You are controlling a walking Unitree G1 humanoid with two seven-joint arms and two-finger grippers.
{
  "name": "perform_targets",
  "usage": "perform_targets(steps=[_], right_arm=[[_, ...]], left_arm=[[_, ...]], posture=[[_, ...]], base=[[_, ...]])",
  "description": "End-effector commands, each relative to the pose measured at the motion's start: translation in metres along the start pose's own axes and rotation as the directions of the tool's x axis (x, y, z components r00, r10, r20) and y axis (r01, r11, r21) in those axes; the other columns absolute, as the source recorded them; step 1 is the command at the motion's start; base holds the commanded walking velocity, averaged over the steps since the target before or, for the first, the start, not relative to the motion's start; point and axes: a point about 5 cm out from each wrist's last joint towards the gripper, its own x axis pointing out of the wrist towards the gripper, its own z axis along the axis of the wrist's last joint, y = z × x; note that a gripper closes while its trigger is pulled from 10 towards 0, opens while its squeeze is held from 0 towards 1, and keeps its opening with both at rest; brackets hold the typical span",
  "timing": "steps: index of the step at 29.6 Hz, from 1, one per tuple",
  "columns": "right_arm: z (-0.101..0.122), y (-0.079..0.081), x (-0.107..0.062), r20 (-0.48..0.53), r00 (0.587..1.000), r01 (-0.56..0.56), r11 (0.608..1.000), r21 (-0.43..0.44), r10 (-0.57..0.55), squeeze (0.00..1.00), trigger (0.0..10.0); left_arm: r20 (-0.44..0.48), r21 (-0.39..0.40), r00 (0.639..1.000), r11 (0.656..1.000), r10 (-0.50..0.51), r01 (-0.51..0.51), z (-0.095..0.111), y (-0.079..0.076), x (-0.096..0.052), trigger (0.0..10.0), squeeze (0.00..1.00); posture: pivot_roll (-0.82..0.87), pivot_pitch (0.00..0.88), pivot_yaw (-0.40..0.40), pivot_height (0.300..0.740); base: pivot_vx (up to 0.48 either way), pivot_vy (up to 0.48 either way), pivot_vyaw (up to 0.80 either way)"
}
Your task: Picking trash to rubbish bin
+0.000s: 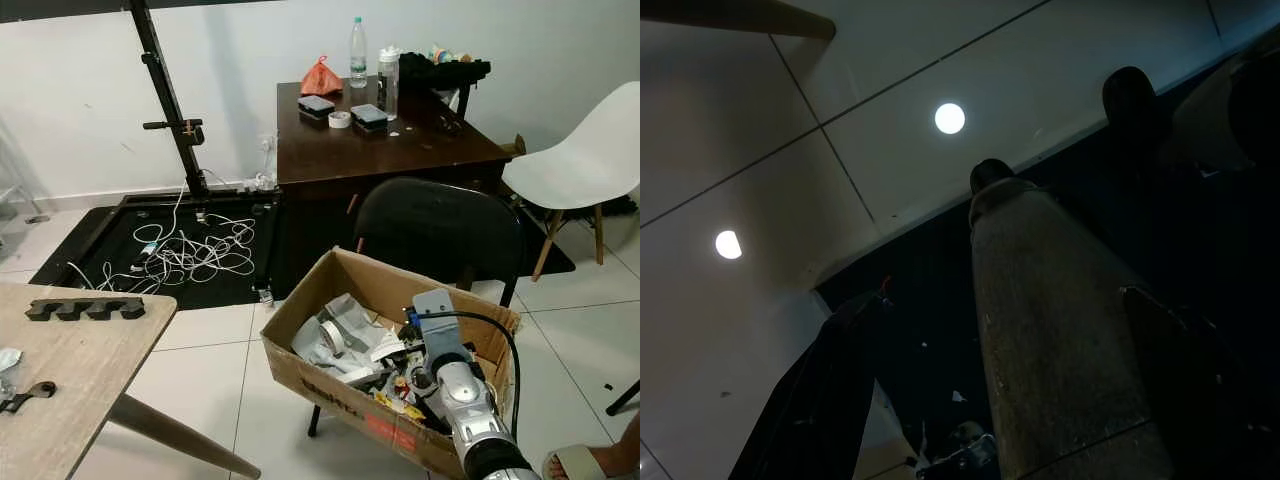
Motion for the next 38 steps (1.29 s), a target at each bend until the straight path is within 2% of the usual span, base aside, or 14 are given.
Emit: perform_targets(steps=[1,7,8,10,11,13,14,18,21,23,28,33,37,38], right_arm=[[0.0,-0.001,-0.001,0.01,1.0,0.012,1.0,-0.011,-0.012,1.0,10.0],[0.026,-0.003,0.007,0.112,0.993,0.027,1.0,0.008,-0.027,1.0,10.0],[0.043,0.001,0.009,0.195,0.981,-0.036,0.998,0.051,0.025,0.93,10.0],[0.048,0.003,0.009,0.222,0.974,-0.061,0.996,0.061,0.046,0.93,10.0],[0.059,0.01,0.008,0.271,0.957,-0.134,0.987,0.09,0.105,0.0,10.0],[0.082,0.027,0.003,0.388,0.889,-0.322,0.935,0.149,0.244,0.0,10.0],[0.086,0.031,0.002,0.405,0.873,-0.357,0.922,0.148,0.272,0.0,10.0],[0.096,0.052,-0.007,0.444,0.793,-0.503,0.859,0.095,0.416,0.0,10.0],[0.097,0.078,-0.019,0.449,0.704,-0.636,0.77,0.051,0.551,0.0,10.0],[0.095,0.089,-0.023,0.431,0.672,-0.677,0.735,0.029,0.602,0.0,10.0],[0.085,0.101,-0.025,0.373,0.665,-0.694,0.72,-0.012,0.647,0.0,10.0],[0.085,0.094,-0.023,0.36,0.673,-0.694,0.72,0.007,0.645,0.0,10.0],[0.08,0.089,-0.02,0.325,0.7,-0.672,0.74,0.001,0.636,0.0,10.0],[0.074,0.085,-0.017,0.285,0.731,-0.647,0.763,-0.001,0.62,0.0,10.0]], left_arm=[[-0.077,0.002,0.997,1.0,-0.013,0.013,-0.02,0.001,-0.004,10.0,0.0],[-0.074,0.003,0.997,1.0,-0.015,0.015,-0.019,0.001,-0.004,10.0,0.0],[-0.073,0.001,0.997,1.0,-0.014,0.014,-0.019,0.001,-0.004,10.0,0.0],[-0.072,-0.001,0.997,1.0,-0.013,0.013,-0.019,0.001,-0.004,10.0,0.0],[-0.072,-0.006,0.997,1.0,-0.01,0.01,-0.019,0.001,-0.004,10.0,0.0],[-0.071,-0.02,0.997,1.0,-0.008,0.007,-0.018,0.001,-0.003,10.0,0.0],[-0.071,-0.021,0.997,1.0,-0.007,0.006,-0.018,0.001,-0.003,10.0,0.0],[-0.069,-0.027,0.998,1.0,0.001,-0.003,-0.017,0.001,-0.003,10.0,0.0],[-0.072,-0.03,0.997,1.0,0.0,-0.002,-0.017,0.0,-0.003,10.0,0.0],[-0.075,-0.03,0.997,1.0,-0.001,-0.001,-0.017,0.0,-0.002,10.0,0.0],[-0.078,-0.026,0.997,1.0,0.0,-0.002,-0.017,-0.001,-0.002,10.0,0.0],[-0.08,-0.024,0.997,1.0,0.004,-0.005,-0.017,-0.001,-0.002,10.0,0.0],[-0.081,-0.02,0.997,1.0,0.005,-0.007,-0.017,0.0,-0.002,10.0,0.0],[-0.08,-0.019,0.997,1.0,0.006,-0.007,-0.016,0.0,-0.002,10.0,0.0]], posture=[[-0.22,0.121,0.101,0.74],[-0.22,0.12,0.101,0.74],[-0.22,0.118,0.1,0.74],[-0.22,0.118,0.1,0.74],[-0.22,0.118,0.1,0.74],[-0.23,0.114,0.1,0.74],[-0.23,0.114,0.1,0.74],[-0.23,0.109,0.096,0.74],[-0.23,0.109,0.095,0.74],[-0.23,0.106,0.092,0.74],[-0.22,0.103,0.09,0.74],[-0.22,0.1,0.087,0.74],[-0.22,0.096,0.085,0.74],[-0.22,0.094,0.084,0.74]], base=[[0.0,0.0,0.0],[0.0,0.0,0.0],[0.0,0.0,0.0],[0.0,0.0,0.0],[0.0,0.0,0.0],[0.0,0.0,0.0],[0.0,0.0,0.0],[0.0,0.0,0.0],[0.0,0.0,0.0],[0.0,0.0,0.0],[-0.173,0.0,0.0],[-0.316,0.0,0.0],[-0.32,0.0,0.0],[-0.319,0.0,0.0]])
